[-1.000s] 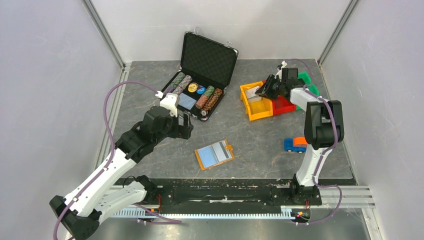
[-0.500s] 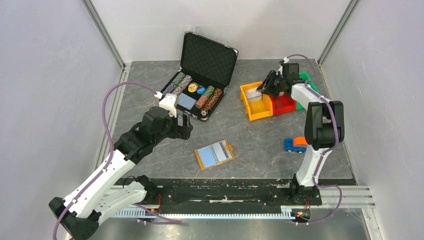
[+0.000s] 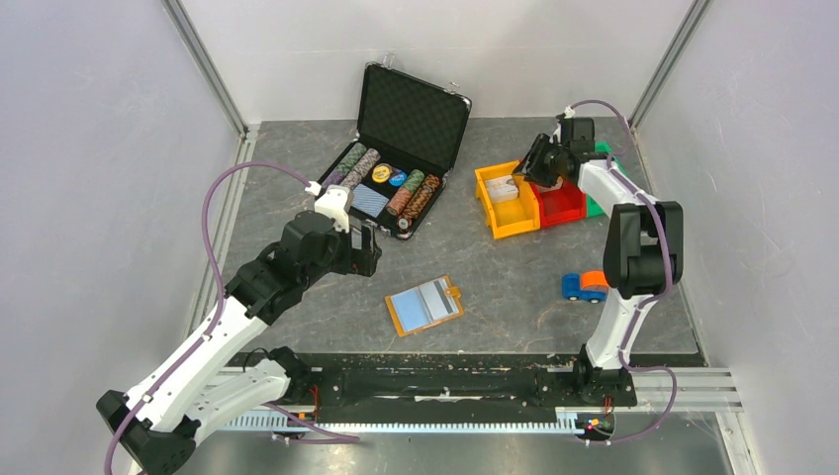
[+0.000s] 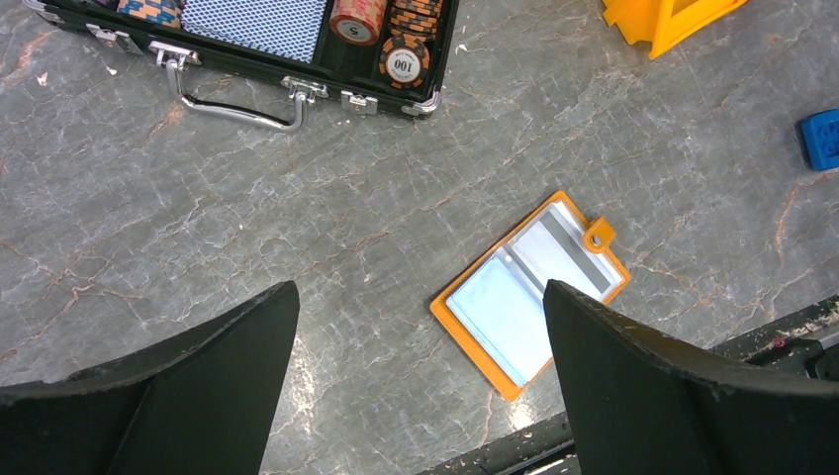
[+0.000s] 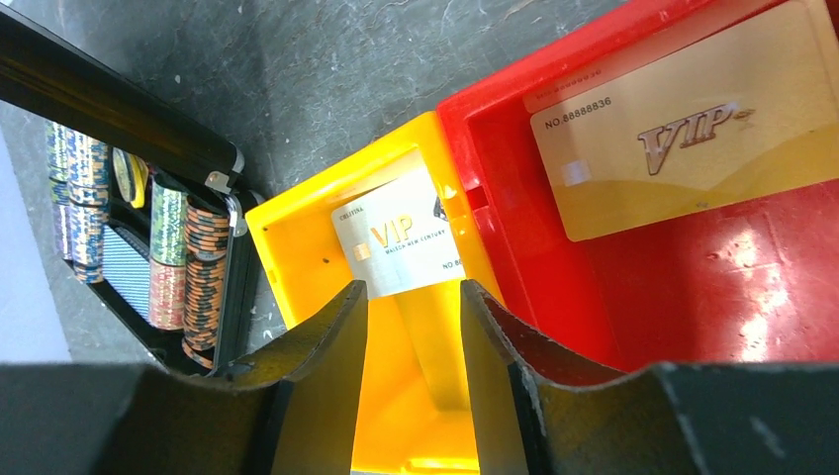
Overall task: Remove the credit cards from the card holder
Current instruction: Remove the credit card from the card holder.
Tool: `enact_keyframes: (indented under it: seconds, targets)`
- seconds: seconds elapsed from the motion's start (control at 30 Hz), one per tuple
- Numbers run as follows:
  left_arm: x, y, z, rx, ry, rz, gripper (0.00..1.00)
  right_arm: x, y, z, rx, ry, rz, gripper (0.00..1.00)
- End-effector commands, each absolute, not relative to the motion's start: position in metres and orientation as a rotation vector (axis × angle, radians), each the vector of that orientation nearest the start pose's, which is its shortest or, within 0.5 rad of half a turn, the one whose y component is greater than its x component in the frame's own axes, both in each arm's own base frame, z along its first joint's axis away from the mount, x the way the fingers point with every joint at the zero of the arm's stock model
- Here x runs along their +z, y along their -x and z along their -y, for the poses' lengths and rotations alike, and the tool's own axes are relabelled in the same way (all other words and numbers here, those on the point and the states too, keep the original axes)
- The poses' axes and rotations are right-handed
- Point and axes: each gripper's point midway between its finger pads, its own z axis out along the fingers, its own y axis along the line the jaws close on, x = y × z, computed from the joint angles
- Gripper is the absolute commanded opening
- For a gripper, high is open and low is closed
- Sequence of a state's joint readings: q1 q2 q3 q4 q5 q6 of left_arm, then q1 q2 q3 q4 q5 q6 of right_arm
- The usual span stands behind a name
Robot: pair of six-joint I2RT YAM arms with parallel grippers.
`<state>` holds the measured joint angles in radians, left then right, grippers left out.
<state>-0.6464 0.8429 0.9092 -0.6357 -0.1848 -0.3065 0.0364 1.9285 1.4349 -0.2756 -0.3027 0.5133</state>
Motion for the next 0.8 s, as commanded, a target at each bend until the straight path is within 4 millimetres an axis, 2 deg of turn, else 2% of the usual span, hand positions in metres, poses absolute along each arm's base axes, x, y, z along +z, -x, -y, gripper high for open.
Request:
enact_keyframes:
  seconds: [0.0, 0.13, 0.2, 0.33, 0.47, 0.6, 0.73, 0.77]
  targets:
    - [0.225, -0.234, 0.144, -0.324, -0.279, -2.099, 1.0, 0.163, -0.499, -0.092, 0.565, -0.295, -2.251, 0.42]
    - [0.224, -0.237, 0.143, -0.318, -0.242, -2.108, 1.0, 0.189, -0.477, -0.114, 0.549, -0.185, -2.229, 0.42]
    - [0.226, -0.239, 0.142, -0.31, -0.213, -2.109, 1.0, 0.202, -0.459, -0.132, 0.527, -0.095, -2.212, 0.43]
    - [0.23, -0.241, 0.137, -0.295, -0.139, -2.116, 1.0, 0.208, -0.414, -0.181, 0.505, 0.129, -2.199, 0.44]
    - [0.221, -0.238, 0.141, -0.338, -0.086, -2.154, 1.0, 0.195, -0.363, -0.221, 0.501, 0.292, -2.198, 0.44]
    - [0.2, -0.233, 0.141, -0.333, -0.059, -2.213, 1.0, 0.163, -0.305, -0.26, 0.543, 0.445, -2.185, 0.44]
    - [0.181, -0.227, 0.139, -0.335, 0.031, -2.276, 1.0, 0.125, -0.264, -0.273, 0.545, 0.502, -2.209, 0.44]
    - [0.177, -0.225, 0.141, -0.349, 0.049, -2.291, 1.0, 0.121, -0.259, -0.275, 0.549, 0.502, -2.203, 0.44]
